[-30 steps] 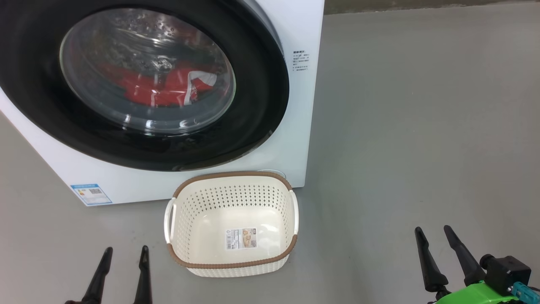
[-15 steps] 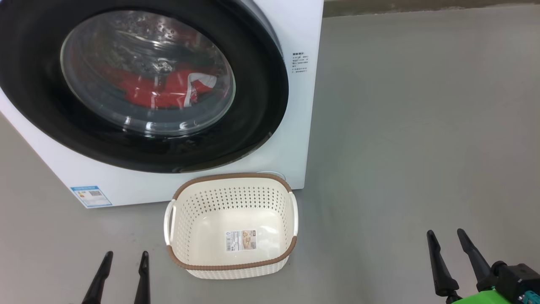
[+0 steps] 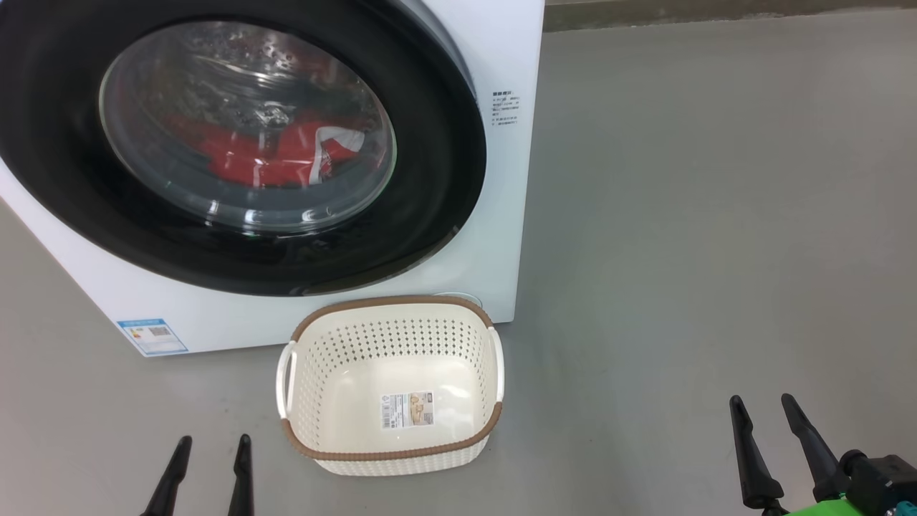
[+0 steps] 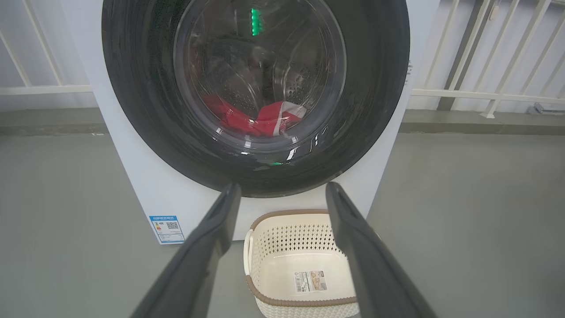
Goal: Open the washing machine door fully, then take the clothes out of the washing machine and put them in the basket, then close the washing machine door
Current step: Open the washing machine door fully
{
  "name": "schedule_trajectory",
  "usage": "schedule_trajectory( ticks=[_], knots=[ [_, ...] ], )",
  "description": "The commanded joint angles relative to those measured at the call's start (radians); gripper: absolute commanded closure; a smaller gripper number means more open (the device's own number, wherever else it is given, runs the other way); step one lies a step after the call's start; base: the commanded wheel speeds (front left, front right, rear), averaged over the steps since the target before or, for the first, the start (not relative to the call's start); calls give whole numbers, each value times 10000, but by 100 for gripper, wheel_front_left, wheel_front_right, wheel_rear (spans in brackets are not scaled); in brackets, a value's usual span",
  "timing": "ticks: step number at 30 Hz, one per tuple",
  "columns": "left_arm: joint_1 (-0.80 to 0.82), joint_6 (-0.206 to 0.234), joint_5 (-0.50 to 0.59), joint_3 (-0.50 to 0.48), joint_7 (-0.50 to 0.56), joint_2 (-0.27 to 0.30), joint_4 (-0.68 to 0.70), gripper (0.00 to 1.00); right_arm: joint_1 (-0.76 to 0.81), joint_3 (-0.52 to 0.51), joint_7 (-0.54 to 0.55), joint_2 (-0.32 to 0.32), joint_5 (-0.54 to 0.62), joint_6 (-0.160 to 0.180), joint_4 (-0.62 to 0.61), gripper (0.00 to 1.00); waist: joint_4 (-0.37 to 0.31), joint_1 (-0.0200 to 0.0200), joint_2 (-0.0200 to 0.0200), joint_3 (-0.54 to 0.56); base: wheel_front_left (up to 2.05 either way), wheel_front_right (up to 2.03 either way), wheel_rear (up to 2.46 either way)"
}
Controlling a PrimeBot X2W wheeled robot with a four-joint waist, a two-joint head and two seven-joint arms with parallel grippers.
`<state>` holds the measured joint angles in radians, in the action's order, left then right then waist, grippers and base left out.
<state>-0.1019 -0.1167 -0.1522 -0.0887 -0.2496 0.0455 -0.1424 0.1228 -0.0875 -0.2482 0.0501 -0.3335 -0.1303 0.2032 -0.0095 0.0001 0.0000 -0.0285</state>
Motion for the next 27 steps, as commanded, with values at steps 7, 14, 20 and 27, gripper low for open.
schedule_trajectory(
  ticks=[7,14,20,27],
  knots=[
    [281,-107,-164,-158,-122,48,231,0,-413,409,-136,70,-486,-4,-365,100,77,-1,0,-78,0,0,0],
    [545,-123,-333,271,-122,48,317,0,-1694,665,-136,46,-1660,-4,-393,100,262,-1,0,-472,0,0,0],
    [982,-132,-548,700,-122,47,367,0,-3445,1053,-136,436,-3154,-4,2,100,710,-1,0,-1038,0,0,0],
    [1521,-136,-888,916,-122,47,450,0,-5587,1697,-136,1325,-4775,-4,388,100,1110,-1,0,-1906,0,0,0]
  ],
)
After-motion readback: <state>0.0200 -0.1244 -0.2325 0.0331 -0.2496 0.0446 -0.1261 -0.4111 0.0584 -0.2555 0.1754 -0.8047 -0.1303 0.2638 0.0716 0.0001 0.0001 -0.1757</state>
